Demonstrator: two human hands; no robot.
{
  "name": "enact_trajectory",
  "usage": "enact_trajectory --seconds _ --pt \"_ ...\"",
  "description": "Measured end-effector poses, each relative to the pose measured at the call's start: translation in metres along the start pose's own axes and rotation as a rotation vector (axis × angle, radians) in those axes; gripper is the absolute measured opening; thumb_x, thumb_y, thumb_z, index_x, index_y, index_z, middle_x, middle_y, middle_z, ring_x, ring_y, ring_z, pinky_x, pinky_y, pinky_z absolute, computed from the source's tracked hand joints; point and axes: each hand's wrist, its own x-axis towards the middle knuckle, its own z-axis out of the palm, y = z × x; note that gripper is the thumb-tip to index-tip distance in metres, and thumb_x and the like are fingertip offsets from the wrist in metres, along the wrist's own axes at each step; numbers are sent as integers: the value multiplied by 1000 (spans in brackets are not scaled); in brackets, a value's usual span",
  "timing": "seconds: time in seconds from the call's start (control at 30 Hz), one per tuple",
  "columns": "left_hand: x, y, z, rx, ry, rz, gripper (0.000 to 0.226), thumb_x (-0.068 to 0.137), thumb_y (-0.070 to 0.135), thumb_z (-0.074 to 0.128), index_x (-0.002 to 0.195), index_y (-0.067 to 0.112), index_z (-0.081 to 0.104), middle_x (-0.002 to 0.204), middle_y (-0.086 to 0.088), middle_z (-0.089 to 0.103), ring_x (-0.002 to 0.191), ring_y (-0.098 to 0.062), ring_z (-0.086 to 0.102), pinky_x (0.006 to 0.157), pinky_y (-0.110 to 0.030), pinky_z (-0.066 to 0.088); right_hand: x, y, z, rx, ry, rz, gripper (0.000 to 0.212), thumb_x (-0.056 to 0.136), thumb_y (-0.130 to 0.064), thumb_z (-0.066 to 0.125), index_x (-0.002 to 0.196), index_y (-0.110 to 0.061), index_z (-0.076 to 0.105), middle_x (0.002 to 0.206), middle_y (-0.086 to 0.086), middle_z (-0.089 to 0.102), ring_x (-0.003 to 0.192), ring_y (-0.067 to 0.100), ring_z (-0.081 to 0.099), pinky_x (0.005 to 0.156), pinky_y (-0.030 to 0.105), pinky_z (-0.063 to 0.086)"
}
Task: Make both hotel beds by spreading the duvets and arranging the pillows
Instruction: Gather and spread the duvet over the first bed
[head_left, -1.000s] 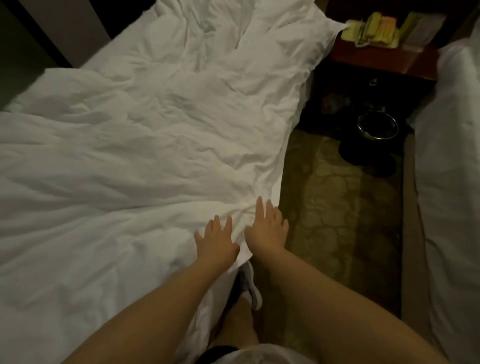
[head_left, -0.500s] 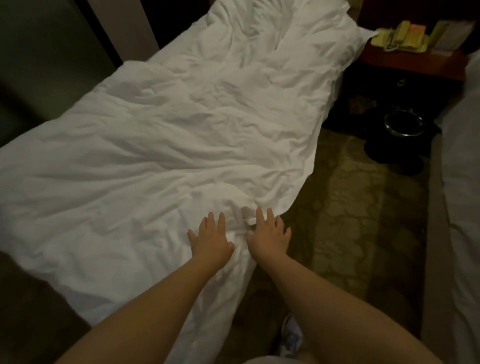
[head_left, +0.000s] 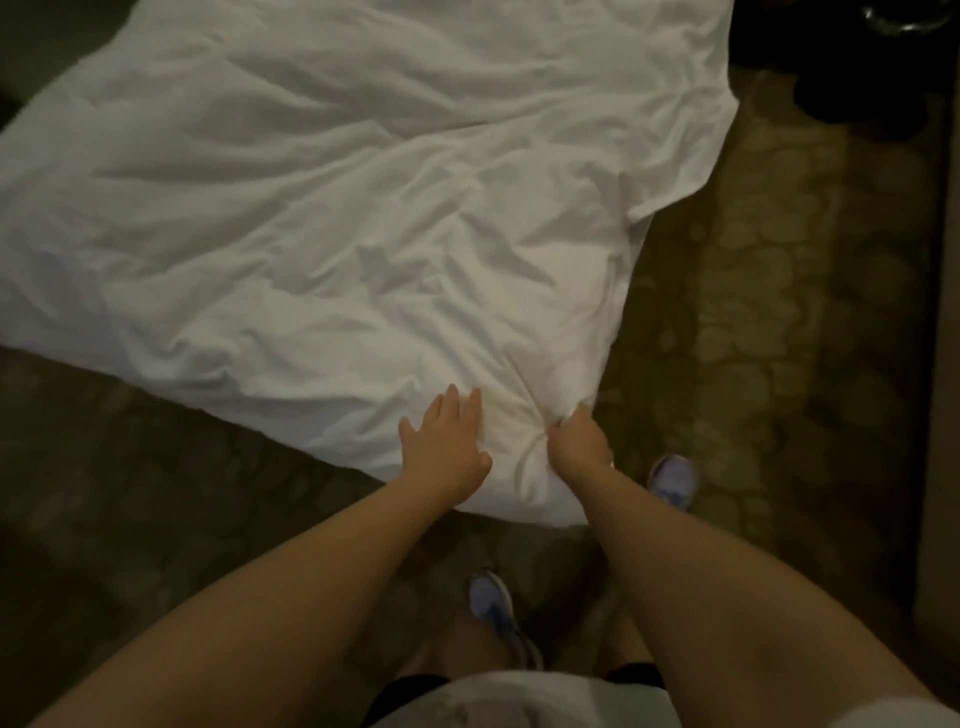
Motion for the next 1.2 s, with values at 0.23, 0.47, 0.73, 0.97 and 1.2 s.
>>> enact_trajectory --seconds 0.23,0.47,0.73,0.97,1.2 --pt "-31 10 -9 72 51 69 75 96 43 38 150 27 -11 159 -4 -9 146 -23 0 114 -54 11 -96 41 4 -380 133 21 44 99 -22 29 143 -22 28 140 8 45 129 26 37 109 43 22" --pt "-44 27 -45 58 157 48 74 97 47 37 150 29 -11 160 -4 -9 147 -25 -2 114 -54 7 -96 -26 -52 -482 339 -284 66 100 -28 41 152 -27 1 161 0 4 147 25 4 117 51 1" --pt "-57 -47 -108 -57 314 -140 75 97 46 38 150 27 -11 159 -4 -10 147 -23 -3 114 -53 8 -125 -150 -37 -633 339 -604 67 102 -34 36 152 -28 -7 161 -3 -6 148 25 -3 116 51 -3" --pt "-55 -198 -158 -146 445 -346 75 97 47 38 150 27 -11 159 -4 -10 147 -24 -3 114 -53 9 -170 -308 46 -714 312 -927 66 102 -34 36 152 -27 -6 161 -3 -4 148 24 -3 116 51 -1" --pt "-37 -397 -212 -120 519 -399 74 98 48 37 150 28 -12 159 -4 -11 147 -24 -3 114 -53 9 -196 -469 183 -696 310 -973 67 100 -33 39 153 -27 -2 161 -3 -1 147 25 -1 116 52 1"
